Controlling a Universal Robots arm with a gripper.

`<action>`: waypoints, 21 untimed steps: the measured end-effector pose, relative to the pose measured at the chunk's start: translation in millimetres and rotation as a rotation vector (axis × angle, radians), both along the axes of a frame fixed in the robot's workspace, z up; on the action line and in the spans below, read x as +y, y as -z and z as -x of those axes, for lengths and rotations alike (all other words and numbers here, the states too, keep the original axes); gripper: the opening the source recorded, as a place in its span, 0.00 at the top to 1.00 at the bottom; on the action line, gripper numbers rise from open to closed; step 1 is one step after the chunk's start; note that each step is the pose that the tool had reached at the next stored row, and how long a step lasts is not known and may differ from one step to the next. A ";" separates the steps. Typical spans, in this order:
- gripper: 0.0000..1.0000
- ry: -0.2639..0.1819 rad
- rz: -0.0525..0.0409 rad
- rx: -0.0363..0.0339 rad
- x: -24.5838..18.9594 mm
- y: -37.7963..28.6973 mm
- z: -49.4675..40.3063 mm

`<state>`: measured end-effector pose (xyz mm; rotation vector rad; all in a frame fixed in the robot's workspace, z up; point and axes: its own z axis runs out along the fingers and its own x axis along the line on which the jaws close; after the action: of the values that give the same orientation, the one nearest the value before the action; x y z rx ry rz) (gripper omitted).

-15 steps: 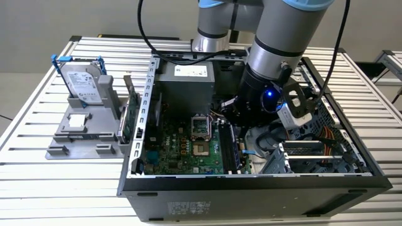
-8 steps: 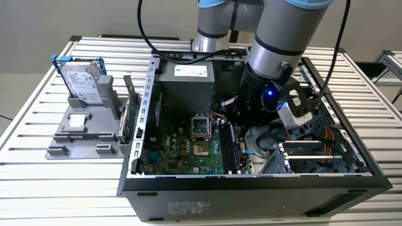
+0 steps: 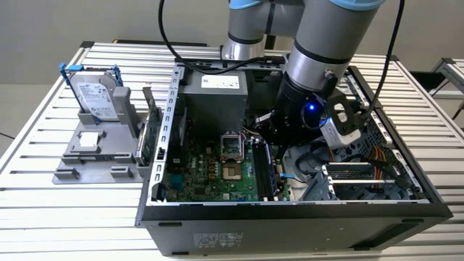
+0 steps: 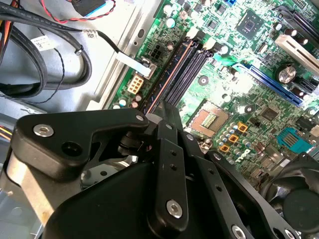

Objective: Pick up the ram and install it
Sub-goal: 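Insert the ram into the slot, then press down the ram until it locks into place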

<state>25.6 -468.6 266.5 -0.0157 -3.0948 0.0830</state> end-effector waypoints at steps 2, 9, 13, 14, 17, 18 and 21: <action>1.00 -0.012 0.0002 0.0000 -0.1 -0.1 0.0; 1.00 -0.091 0.0002 0.0000 0.0 0.2 0.0; 1.00 -0.136 -0.0001 0.0000 0.0 0.3 0.0; 1.00 -0.149 -0.0002 0.0000 0.0 0.3 0.0; 1.00 -0.185 -0.0008 0.0000 0.0 0.3 0.0; 1.00 -0.197 -0.0008 0.0000 0.0 0.3 0.0; 1.00 -0.230 -0.0010 0.0000 0.0 0.3 0.0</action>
<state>25.6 -468.6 266.1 0.3398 -3.0825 0.0892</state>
